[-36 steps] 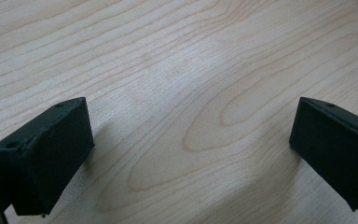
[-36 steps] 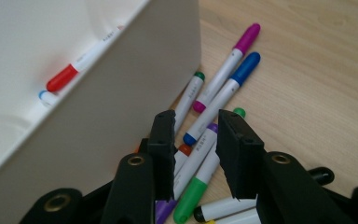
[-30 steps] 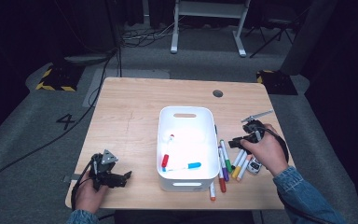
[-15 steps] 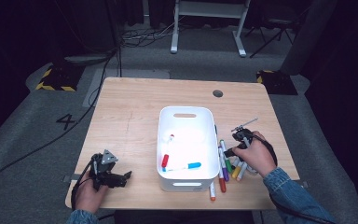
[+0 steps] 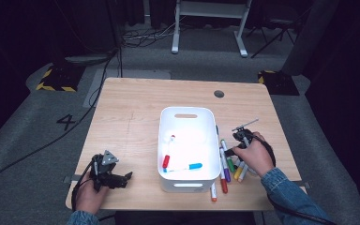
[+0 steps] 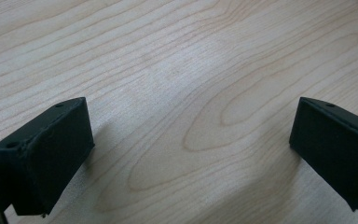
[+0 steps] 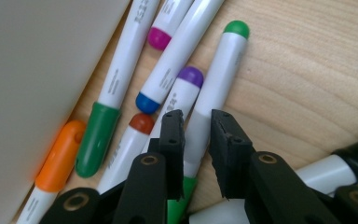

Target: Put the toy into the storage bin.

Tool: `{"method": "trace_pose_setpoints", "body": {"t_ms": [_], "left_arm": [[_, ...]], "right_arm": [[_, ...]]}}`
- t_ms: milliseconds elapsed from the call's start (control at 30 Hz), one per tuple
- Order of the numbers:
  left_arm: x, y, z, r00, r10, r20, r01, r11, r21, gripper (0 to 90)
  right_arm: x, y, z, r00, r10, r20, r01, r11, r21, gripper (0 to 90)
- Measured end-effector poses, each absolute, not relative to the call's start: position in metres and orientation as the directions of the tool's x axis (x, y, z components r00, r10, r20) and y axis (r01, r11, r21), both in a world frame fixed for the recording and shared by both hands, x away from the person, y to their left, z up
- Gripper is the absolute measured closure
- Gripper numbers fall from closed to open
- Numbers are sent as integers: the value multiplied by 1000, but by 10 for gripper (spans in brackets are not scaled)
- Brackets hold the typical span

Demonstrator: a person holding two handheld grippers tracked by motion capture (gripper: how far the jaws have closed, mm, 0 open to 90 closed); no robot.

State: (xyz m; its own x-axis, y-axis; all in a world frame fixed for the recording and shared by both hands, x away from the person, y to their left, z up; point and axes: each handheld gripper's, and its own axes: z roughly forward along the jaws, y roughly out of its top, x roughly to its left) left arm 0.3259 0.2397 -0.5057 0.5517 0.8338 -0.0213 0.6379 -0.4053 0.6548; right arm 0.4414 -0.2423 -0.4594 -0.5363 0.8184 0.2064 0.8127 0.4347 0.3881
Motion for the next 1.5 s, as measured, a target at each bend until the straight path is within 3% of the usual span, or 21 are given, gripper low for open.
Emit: {"method": "trace_pose_setpoints", "body": {"t_ms": [600, 933, 1500], "left_arm": [[326, 240, -506, 552, 834, -20, 638, -406, 654, 0], [326, 240, -506, 552, 834, -21, 638, -406, 655, 0], [326, 240, -506, 552, 834, -21, 638, -406, 655, 0]], "right_arm": [[448, -239, -467, -530, 839, 122, 802, 450, 393, 721], [445, -235, -466, -514, 854, 84, 809, 449, 380, 766], [442, -241, -453, -489, 862, 136, 814, 395, 427, 771]]}}
